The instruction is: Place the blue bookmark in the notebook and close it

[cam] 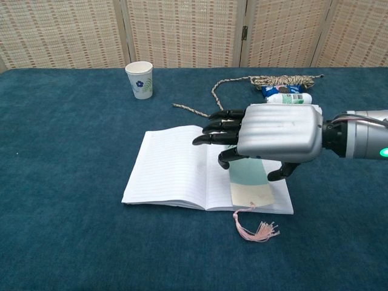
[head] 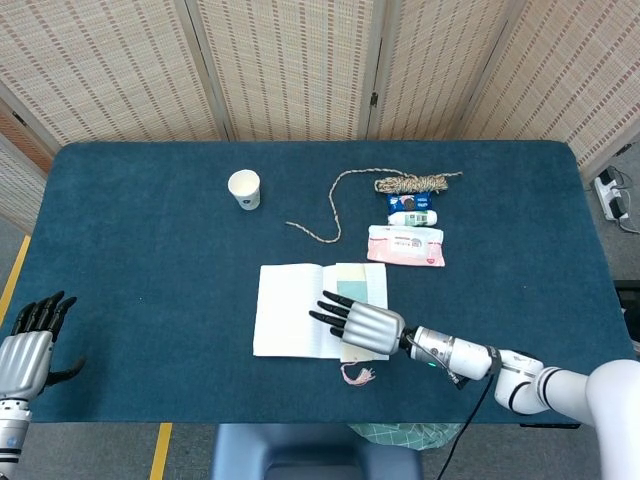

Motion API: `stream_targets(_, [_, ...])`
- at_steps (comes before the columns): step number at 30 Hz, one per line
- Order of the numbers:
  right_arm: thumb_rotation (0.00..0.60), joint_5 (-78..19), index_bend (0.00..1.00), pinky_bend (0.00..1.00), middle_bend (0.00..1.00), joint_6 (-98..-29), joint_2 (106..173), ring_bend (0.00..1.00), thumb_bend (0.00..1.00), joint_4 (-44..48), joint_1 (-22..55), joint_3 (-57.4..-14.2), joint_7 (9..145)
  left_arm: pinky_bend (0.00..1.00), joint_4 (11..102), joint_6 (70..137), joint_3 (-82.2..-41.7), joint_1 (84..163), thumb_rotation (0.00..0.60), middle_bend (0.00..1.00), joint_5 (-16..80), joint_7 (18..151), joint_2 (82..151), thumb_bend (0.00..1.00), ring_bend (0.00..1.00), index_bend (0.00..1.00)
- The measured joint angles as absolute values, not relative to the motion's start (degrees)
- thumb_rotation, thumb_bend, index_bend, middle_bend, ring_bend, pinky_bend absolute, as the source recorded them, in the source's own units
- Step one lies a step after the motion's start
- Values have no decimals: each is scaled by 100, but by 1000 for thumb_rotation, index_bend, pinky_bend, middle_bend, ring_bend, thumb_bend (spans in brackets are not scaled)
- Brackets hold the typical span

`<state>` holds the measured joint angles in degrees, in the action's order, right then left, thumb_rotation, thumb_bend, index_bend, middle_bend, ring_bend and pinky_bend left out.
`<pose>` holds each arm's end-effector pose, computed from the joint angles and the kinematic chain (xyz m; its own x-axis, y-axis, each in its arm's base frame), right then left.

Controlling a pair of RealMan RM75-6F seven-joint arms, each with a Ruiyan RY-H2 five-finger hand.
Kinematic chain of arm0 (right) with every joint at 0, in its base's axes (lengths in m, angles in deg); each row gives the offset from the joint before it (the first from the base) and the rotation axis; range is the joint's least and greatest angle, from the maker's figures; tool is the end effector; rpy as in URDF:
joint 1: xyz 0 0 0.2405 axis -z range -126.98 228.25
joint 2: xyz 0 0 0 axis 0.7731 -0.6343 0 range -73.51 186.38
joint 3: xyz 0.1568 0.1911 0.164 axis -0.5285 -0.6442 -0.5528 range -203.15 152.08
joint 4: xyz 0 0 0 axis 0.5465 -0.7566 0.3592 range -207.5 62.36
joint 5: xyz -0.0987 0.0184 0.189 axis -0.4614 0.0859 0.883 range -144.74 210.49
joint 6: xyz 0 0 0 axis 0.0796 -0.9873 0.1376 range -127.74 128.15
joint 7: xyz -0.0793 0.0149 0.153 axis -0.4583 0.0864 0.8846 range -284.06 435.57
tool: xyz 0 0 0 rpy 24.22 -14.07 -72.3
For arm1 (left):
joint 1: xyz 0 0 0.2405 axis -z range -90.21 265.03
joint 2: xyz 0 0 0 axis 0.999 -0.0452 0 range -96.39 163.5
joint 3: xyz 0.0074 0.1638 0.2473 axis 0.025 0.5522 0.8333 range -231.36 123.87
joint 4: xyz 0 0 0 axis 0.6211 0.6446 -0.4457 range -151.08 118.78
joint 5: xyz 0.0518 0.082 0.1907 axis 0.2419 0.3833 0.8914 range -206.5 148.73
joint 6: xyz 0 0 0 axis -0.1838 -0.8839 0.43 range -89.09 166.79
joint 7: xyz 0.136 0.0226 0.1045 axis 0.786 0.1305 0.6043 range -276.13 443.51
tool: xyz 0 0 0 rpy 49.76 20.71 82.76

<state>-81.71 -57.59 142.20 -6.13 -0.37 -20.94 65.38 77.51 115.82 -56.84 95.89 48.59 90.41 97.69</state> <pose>-0.1585 -0.3678 -0.0465 0.8046 0.2795 0.5240 -0.0184 -0.8702 0.4923 -0.3619 0.2339 0.1578 0.4551 0.1256 0.8815 0.8832 0.0626 -0.4649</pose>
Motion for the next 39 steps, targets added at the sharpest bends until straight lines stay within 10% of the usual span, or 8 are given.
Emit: stream_targets(39, [600,-7835,352,0,47,-6050,14615,50,204,-1161,-174,-1843,6619,34,7755,11593,-5649,9603,600,58,4918,9065,9763,283,6,129])
